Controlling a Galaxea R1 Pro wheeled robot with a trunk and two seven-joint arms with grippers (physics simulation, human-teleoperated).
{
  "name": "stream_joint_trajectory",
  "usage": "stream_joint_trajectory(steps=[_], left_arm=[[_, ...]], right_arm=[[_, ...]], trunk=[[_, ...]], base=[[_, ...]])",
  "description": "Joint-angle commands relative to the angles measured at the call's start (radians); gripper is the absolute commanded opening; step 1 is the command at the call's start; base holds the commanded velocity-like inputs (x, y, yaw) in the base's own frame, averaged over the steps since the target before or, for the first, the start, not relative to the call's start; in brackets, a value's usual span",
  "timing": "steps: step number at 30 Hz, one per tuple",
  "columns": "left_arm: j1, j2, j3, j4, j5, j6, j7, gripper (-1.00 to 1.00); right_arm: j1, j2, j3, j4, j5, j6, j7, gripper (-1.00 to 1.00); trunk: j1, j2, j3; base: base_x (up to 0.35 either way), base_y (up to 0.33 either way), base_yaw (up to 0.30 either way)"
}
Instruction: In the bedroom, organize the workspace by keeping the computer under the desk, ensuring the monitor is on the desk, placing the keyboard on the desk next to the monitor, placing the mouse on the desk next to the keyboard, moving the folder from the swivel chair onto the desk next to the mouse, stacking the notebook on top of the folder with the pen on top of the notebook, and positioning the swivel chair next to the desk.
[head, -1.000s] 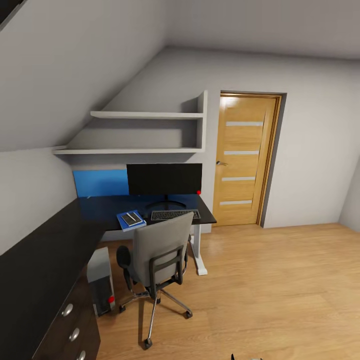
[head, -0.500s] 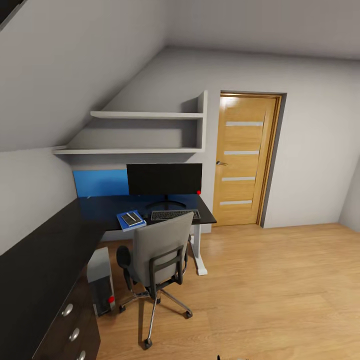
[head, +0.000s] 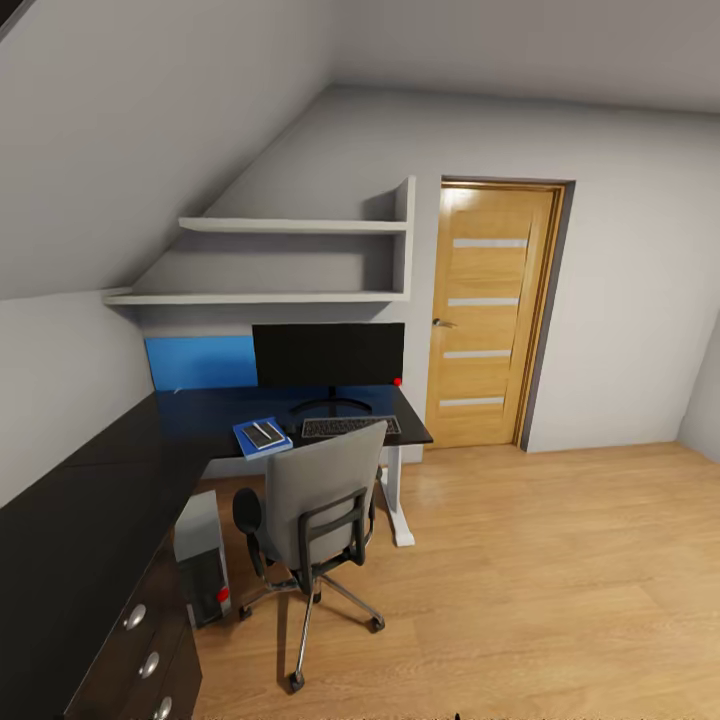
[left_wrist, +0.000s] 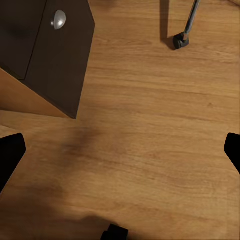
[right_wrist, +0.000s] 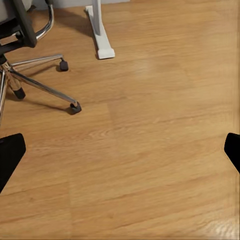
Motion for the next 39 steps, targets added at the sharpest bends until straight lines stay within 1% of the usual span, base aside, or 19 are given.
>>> stream_joint_trajectory(steps=[1,11,18,21,22,24,25,26,27,28,29,30,31,32,33,36,39], left_arm=[[-0.001,0.0,-0.009,0.0,0.004,-0.001,0.006,1.0],[-0.001,0.003,-0.007,0.001,0.006,-0.001,0.003,1.0],[0.007,0.003,-0.007,0.003,0.006,-0.009,0.005,1.0],[0.025,0.002,-0.008,0.003,0.006,-0.039,0.006,1.0],[0.033,0.002,-0.008,0.002,0.006,-0.075,0.006,1.0],[0.052,0.001,-0.008,0.002,0.005,-0.17,0.007,1.0],[0.076,0.0,-0.009,0.002,0.005,-0.28,0.01,1.0],[0.079,0.0,-0.01,0.002,0.005,-0.295,0.01,1.0],[0.084,-0.001,-0.01,0.002,0.005,-0.317,0.01,1.0],[0.086,-0.001,-0.01,0.002,0.005,-0.325,0.011,1.0],[0.089,-0.001,-0.01,0.002,0.005,-0.336,0.011,1.0],[0.089,-0.001,-0.01,0.002,0.005,-0.34,0.01,1.0],[0.091,-0.001,-0.01,0.002,0.005,-0.346,0.01,1.0],[0.091,-0.001,-0.01,0.002,0.004,-0.348,0.009,1.0],[0.092,-0.001,-0.01,0.003,0.004,-0.351,0.008,1.0],[0.093,-0.002,-0.01,0.003,0.005,-0.355,0.007,1.0],[0.093,-0.001,-0.01,0.002,0.005,-0.356,0.008,1.0]], right_arm=[[-0.001,-0.001,0.009,-0.001,0.0,0.0,-0.009,1.0],[0.0,-0.013,0.014,0.014,0.001,0.029,-0.009,1.0],[0.0,-0.027,0.015,0.016,0.001,0.049,-0.009,1.0],[0.003,-0.032,0.015,0.016,0.001,0.051,-0.009,1.0],[0.008,-0.034,0.016,0.016,0.001,0.051,-0.009,1.0],[0.018,-0.036,0.018,0.015,0.002,0.049,-0.009,1.0],[0.035,-0.033,0.02,0.014,0.011,0.033,-0.011,1.0],[0.039,-0.032,0.021,0.014,0.012,0.024,-0.011,1.0],[0.046,-0.031,0.021,0.014,0.014,-0.003,-0.012,1.0],[0.05,-0.031,0.021,0.014,0.015,-0.022,-0.012,1.0],[0.061,-0.03,0.021,0.014,0.016,-0.071,-0.013,1.0],[0.067,-0.03,0.021,0.013,0.016,-0.1,-0.013,1.0],[0.08,-0.03,0.021,0.013,0.017,-0.165,-0.014,1.0],[0.087,-0.03,0.021,0.013,0.017,-0.199,-0.014,1.0],[0.101,-0.03,0.021,0.014,0.016,-0.266,-0.015,1.0],[0.121,-0.03,0.02,0.014,0.015,-0.343,-0.018,1.0],[0.128,-0.03,0.019,0.014,0.013,-0.368,-0.019,1.0]], trunk=[[0.0,-0.001,-0.003],[0.0,-0.001,-0.019],[0.0,-0.001,-0.03],[0.0,-0.001,-0.035],[0.0,-0.001,-0.036],[0.0,-0.001,-0.039],[0.0,-0.001,-0.041],[0.0,-0.001,-0.042],[0.0,-0.001,-0.044],[0.0,-0.001,-0.045],[0.0,-0.001,-0.047],[0.0,-0.001,-0.048],[0.0,-0.001,-0.05],[0.0,-0.001,-0.051],[0.0,-0.001,-0.053],[0.0,-0.001,-0.057],[0.0,-0.001,-0.061]], base=[[0.0,0.0,-0.002],[0.0,0.0,0.0],[0.0,0.0,0.017],[0.0,0.0,0.084],[0.0,0.0,0.111],[0.0,0.0,0.125],[0.0,0.0,0.134],[0.0,0.0,0.134],[0.0,0.0,0.134],[0.0,0.0,0.134],[0.0,0.0,0.134],[0.0,0.0,0.134],[0.0,0.0,0.134],[0.0,0.0,0.134],[0.0,0.0,0.133],[0.0,0.0,0.133],[0.0,0.0,0.133]])
